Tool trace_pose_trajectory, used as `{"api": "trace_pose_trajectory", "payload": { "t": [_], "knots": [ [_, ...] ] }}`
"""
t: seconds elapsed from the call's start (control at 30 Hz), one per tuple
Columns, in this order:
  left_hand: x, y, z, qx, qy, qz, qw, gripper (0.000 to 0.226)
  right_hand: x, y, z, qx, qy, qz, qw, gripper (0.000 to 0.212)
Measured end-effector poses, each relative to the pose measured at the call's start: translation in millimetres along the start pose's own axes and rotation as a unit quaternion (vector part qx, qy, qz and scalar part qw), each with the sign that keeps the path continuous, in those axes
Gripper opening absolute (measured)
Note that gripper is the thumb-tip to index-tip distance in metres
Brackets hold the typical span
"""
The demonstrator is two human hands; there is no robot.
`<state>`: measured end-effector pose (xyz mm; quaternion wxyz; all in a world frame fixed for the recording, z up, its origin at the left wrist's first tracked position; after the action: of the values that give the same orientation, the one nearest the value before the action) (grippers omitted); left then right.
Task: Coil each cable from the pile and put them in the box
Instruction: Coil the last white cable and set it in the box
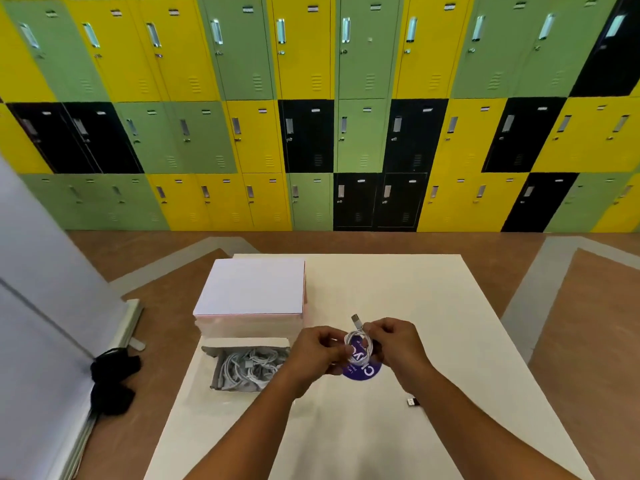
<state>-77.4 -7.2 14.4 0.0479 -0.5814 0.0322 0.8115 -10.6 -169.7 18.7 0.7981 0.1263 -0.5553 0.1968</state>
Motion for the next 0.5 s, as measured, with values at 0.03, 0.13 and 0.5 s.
{"api": "trace_pose_trajectory", "payload": {
  "t": [0.03, 0.13, 0.5],
  "knots": [
    [6, -7, 6, -0.008, -0.009, -0.006, 1.0, 0.016, -5, 9, 0, 0.011, 0.01, 0.003, 1.0, 0.014],
    [32, -34, 25, -0.053, -0.044, -0.04, 0.997, 0.017, -19, 41, -1, 0.07, 0.046, 0.002, 0.996, 0.012],
    [97, -132, 86, -0.205, -0.033, 0.043, 0.977, 0.02, -47, 176, -15, 0.182, -0.05, 0.274, 0.943, 0.007]
  ]
}}
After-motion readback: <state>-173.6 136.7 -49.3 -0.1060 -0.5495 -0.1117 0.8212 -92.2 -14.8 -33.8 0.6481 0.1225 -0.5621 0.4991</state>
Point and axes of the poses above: each hand's wrist, its own z-axis away from the middle knuckle, its own y-axis out of the palm, x = y × z, the point moved 1 cm from there along -z, towards the middle knuckle, and after that the axes turned 15 degrees about x, right-handed, at the moved point
